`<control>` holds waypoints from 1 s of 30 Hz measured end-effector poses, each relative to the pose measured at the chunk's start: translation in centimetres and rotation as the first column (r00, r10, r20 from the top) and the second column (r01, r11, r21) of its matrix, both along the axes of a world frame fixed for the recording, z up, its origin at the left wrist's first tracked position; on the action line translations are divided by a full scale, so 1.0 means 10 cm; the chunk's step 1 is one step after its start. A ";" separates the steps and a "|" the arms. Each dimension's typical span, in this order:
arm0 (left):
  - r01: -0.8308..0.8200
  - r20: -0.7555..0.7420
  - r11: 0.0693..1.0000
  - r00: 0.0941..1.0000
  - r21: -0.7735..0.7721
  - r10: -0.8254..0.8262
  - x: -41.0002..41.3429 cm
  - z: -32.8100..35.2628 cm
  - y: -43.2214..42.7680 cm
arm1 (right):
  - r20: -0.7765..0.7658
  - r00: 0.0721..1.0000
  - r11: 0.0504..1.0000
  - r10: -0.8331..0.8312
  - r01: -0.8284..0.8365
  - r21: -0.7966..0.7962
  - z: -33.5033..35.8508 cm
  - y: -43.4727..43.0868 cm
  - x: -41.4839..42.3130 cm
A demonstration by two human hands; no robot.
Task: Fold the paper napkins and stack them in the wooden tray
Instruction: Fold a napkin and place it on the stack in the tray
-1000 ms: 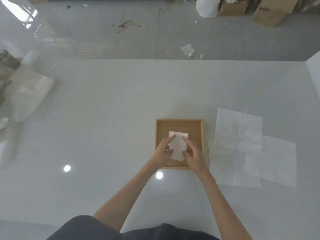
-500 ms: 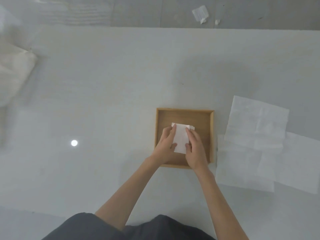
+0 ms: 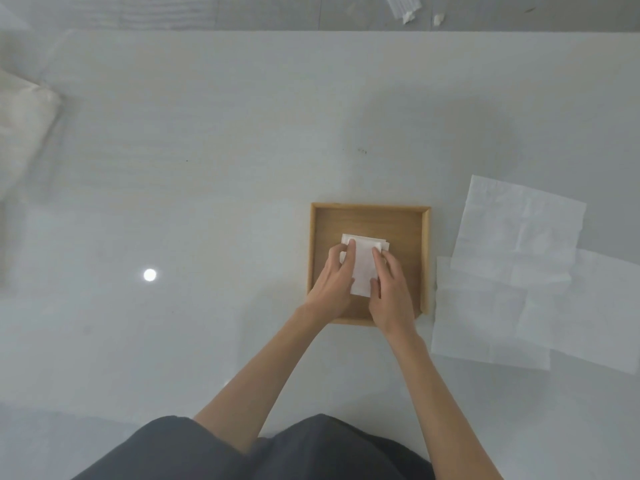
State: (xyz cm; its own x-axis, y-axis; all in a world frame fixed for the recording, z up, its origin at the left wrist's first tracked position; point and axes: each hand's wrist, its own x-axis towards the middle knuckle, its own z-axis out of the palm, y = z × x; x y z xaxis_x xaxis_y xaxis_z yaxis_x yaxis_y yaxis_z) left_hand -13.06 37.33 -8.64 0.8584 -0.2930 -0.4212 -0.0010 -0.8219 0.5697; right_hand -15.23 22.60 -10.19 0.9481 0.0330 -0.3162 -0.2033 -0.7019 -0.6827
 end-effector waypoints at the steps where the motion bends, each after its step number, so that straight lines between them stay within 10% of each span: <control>1: 0.002 0.015 0.999 1.000 0.033 -0.002 0.00 0.00 -0.01 | 0.006 1.000 1.000 0.008 -0.008 -0.020 0.00 0.01 0.00; 7: -0.114 -0.040 0.973 0.991 0.203 0.124 0.00 0.11 -0.13 | 0.023 0.997 0.987 -0.071 0.073 -0.140 0.02 0.09 -0.03; 19: -0.144 -0.125 0.989 0.981 0.034 0.147 0.08 0.10 -0.16 | -0.056 0.997 0.984 0.054 -0.062 -0.164 0.11 -0.16 0.19; 30: -0.065 0.107 0.981 0.993 0.185 0.046 0.12 0.11 -0.08 | 0.049 0.996 0.966 0.077 -0.062 -0.252 0.19 -0.18 0.19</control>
State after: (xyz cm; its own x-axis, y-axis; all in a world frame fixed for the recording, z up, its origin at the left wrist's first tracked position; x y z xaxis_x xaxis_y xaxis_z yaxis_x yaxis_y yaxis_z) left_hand -11.86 36.52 -7.53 0.9121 -0.1677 -0.3740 -0.0023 -0.9145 0.4045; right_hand -13.34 20.83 -8.31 0.9633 0.0267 -0.2670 -0.1127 -0.8626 -0.4931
